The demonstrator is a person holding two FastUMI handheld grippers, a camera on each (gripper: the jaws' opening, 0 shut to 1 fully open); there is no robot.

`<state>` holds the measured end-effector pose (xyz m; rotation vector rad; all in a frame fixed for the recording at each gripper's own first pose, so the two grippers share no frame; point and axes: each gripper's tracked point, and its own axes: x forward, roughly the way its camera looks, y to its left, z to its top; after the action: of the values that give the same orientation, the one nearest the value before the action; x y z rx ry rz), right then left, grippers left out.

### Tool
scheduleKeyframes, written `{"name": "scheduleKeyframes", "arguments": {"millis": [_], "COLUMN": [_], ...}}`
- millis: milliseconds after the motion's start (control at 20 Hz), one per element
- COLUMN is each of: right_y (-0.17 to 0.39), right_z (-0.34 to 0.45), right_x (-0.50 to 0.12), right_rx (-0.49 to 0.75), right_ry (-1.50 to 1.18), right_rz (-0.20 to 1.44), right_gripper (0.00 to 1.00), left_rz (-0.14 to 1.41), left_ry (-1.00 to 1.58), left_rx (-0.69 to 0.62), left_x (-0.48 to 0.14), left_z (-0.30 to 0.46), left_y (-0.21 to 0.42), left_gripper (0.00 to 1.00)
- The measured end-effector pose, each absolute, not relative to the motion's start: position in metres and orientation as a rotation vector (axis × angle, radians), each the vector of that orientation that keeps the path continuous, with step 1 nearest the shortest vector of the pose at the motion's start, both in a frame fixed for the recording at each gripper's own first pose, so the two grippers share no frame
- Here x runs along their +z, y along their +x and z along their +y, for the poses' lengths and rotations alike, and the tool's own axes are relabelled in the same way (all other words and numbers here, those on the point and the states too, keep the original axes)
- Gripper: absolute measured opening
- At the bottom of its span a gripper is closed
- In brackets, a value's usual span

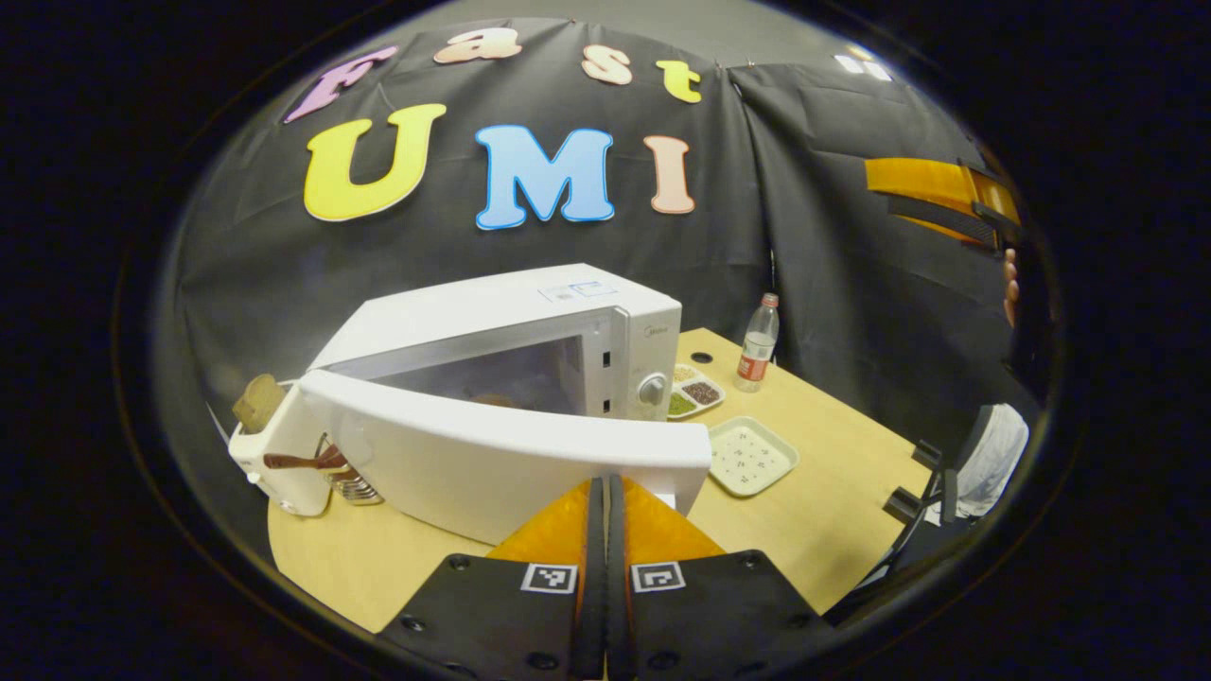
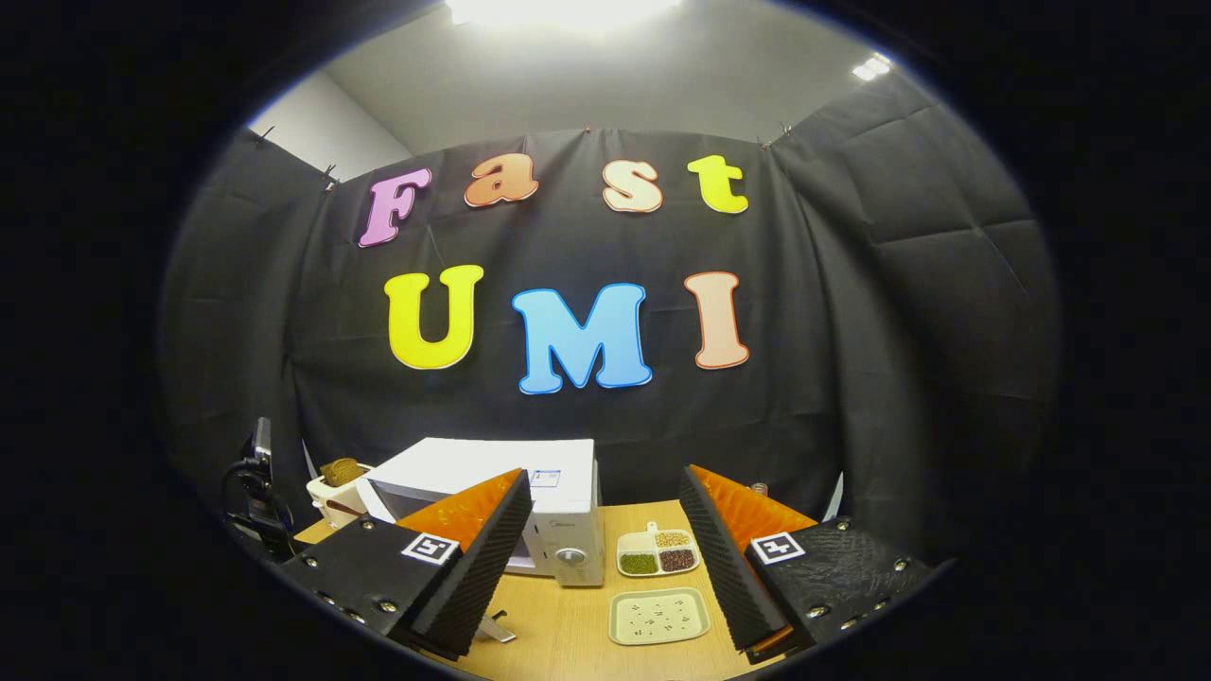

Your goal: Open the microwave oven with the left hand, put the food in, and close the microwave oven.

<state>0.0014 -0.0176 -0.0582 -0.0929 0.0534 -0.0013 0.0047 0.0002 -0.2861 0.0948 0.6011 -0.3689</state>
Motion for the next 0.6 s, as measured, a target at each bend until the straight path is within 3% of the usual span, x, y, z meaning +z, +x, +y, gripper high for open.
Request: {"name": "scheduleKeyframes", "arguments": {"millis": [600], "right_y": [0.016], "right_z": [-0.062], "right_x": [-0.055], "right_rx": [-0.051], "right_ry": [-0.094], "right_rz": [0.072], "right_gripper": [0.96], "left_rz": [0.616], "left_ry": [0.113], "left_rx": [-0.32], "left_x": [-0.3], "left_z": [-0.024], "left_y": [0.069], "left_gripper": [0.07]}}
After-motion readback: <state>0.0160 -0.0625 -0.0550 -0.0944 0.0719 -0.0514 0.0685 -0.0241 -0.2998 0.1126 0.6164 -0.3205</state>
